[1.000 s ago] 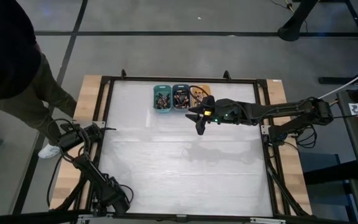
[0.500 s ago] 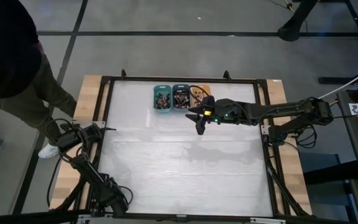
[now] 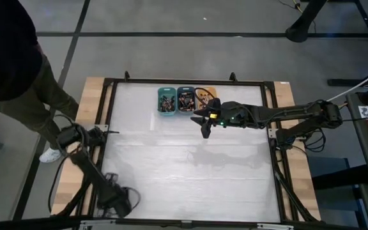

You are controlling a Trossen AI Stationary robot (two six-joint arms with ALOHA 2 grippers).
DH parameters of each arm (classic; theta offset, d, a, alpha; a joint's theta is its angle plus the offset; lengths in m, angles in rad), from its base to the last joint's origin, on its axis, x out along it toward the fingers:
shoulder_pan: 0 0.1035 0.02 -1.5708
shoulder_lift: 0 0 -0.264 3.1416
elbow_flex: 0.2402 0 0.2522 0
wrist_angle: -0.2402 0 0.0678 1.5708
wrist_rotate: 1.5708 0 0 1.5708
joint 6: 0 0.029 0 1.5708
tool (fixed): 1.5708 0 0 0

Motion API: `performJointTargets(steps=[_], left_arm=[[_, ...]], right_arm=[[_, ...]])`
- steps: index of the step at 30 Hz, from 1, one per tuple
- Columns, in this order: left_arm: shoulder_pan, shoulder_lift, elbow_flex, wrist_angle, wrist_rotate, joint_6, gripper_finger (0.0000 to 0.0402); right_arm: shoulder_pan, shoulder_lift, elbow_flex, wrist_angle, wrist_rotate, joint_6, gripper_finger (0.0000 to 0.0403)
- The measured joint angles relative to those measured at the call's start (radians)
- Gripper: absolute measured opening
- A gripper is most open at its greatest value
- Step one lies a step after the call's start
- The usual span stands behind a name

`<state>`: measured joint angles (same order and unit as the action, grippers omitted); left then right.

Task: Sort batteries
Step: Put the brown battery into the green bin

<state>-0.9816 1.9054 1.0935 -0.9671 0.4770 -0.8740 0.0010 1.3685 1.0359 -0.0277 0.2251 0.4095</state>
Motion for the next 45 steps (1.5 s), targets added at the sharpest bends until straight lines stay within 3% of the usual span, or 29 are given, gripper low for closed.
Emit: performJointTargets(steps=[11, 14, 17, 21, 24, 28, 34, 45], left_arm=[[0.238, -0.268, 0.003, -0.086, -0.354, 0.063, 0.0132], [0.276, -0.331, 0.004, -0.018, -0.320, 0.057, 0.0129], [0.264, -0.364, 0.006, 0.070, -0.228, -0.062, 0.0133], [0.167, -0.360, 0.006, 0.254, -0.157, -0.222, 0.0145], [0.076, -0.327, 0.009, 0.429, -0.177, -0.275, 0.0134], [0.011, -0.231, 0.006, 0.444, -0.163, -0.394, 0.0088], [-0.022, -0.138, 0.006, 0.443, -0.157, -0.437, 0.0009], [-0.033, -0.066, 0.007, 0.447, -0.067, -0.435, 0.0003]], right_arm=[[0.000, 0.000, 0.000, 0.000, 0.003, -0.015, 0.0160], [0.000, 0.000, 0.000, -0.003, -0.002, -0.015, 0.0160], [0.000, 0.000, 0.000, -0.008, -0.020, -0.015, 0.0160], [0.000, 0.000, 0.000, -0.034, -0.024, -0.024, 0.0160], [0.000, 0.000, 0.000, -0.047, -0.024, -0.046, 0.0160], [0.000, 0.000, 0.000, -0.045, -0.008, -0.066, 0.0160], [-0.002, 0.000, 0.000, -0.020, 0.002, -0.078, 0.0160], [-0.001, 0.000, 0.000, -0.019, 0.001, -0.076, 0.0160]])
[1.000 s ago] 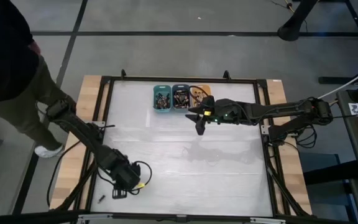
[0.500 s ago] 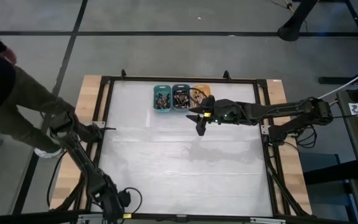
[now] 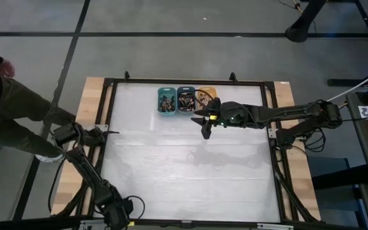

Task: Sort batteries
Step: Put the brown battery into the green bin

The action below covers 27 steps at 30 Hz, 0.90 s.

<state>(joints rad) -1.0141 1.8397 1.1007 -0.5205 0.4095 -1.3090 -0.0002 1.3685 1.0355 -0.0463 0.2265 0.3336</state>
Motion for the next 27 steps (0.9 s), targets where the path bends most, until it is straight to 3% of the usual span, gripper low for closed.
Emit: performJointTargets(steps=[15, 21, 23, 27], left_arm=[[0.022, 0.051, 0.000, -0.078, 0.019, 0.033, 0.0001], [0.038, 0.044, -0.056, -0.082, 0.065, 0.011, 0.0000], [0.044, 0.038, -0.056, -0.119, 0.052, 0.000, 0.0000], [0.070, -0.002, -0.063, -0.296, -0.065, -0.042, 0.0000]], right_arm=[[0.000, 0.000, 0.000, -0.004, -0.026, 0.011, 0.0160], [0.000, 0.000, 0.000, -0.009, -0.038, 0.020, 0.0160], [0.000, 0.000, 0.000, -0.009, -0.043, 0.027, 0.0160], [0.001, 0.000, 0.000, -0.010, -0.052, 0.028, 0.0160]])
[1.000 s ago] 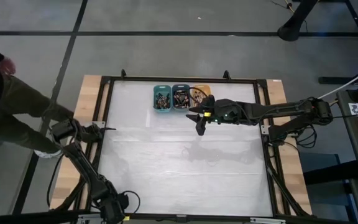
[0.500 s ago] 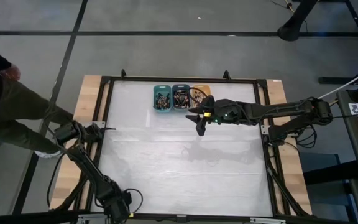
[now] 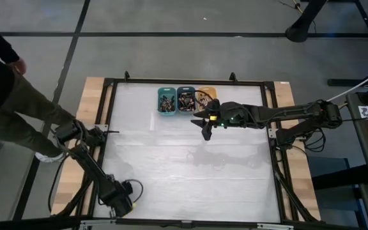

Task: Sort batteries
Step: Put the brown battery into the green bin

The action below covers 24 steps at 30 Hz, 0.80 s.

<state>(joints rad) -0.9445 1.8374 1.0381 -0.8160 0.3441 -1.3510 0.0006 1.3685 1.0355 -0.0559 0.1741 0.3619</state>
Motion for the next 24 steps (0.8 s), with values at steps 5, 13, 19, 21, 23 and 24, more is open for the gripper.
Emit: performJointTargets(steps=[5, 13, 19, 21, 23, 24], left_arm=[[0.045, -0.086, -0.009, -0.178, -0.223, -0.033, 0.0000], [0.129, -0.313, 0.005, -0.326, -0.443, -0.133, 0.0000], [0.224, -0.449, 0.006, -0.383, -0.513, -0.102, 0.0001], [0.265, -0.465, 0.006, -0.371, -0.494, 0.033, 0.0007], [0.314, -0.466, 0.006, -0.384, -0.468, 0.172, 0.0022], [0.344, -0.465, 0.004, -0.393, -0.457, 0.234, 0.0032]], right_arm=[[0.000, 0.000, 0.000, 0.000, 0.000, 0.000, 0.0160], [0.000, 0.000, 0.000, 0.001, 0.000, 0.004, 0.0160], [0.000, 0.000, 0.000, 0.001, 0.000, 0.007, 0.0160], [0.000, 0.000, 0.000, 0.001, 0.000, 0.007, 0.0160], [0.000, 0.000, 0.000, 0.001, 0.000, 0.007, 0.0160], [0.000, 0.000, 0.000, 0.001, -0.001, 0.005, 0.0160]])
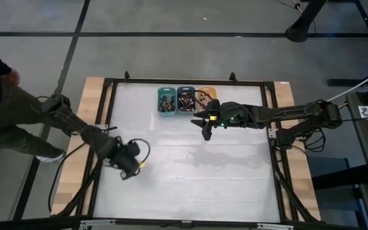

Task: Sort batteries
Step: Put the brown battery into the green bin

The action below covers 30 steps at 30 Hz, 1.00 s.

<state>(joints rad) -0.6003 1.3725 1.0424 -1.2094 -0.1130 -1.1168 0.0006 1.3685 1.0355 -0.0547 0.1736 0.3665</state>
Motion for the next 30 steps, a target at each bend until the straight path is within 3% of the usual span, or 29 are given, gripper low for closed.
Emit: performJointTargets(steps=[4, 9, 14, 22, 30], left_arm=[[0.177, 0.015, -0.020, -0.014, 0.022, 0.262, 0.0087], [0.393, 0.044, -0.047, 0.023, 0.017, 0.728, 0.0162], [0.504, 0.052, -0.095, 0.083, -0.046, 1.104, 0.0215], [0.580, 0.048, -0.186, 0.135, -0.071, 1.397, 0.0233], [0.711, 0.048, -0.312, 0.333, -0.071, 1.571, 0.0229]], right_arm=[[0.000, 0.000, 0.000, 0.000, -0.009, -0.003, 0.0160], [0.000, 0.000, 0.000, -0.003, -0.040, 0.004, 0.0160], [0.000, 0.000, 0.000, -0.036, -0.092, 0.030, 0.0160], [0.015, 0.000, 0.000, -0.076, -0.093, 0.030, 0.0160], [0.012, 0.000, 0.000, -0.086, -0.096, -0.008, 0.0160]])
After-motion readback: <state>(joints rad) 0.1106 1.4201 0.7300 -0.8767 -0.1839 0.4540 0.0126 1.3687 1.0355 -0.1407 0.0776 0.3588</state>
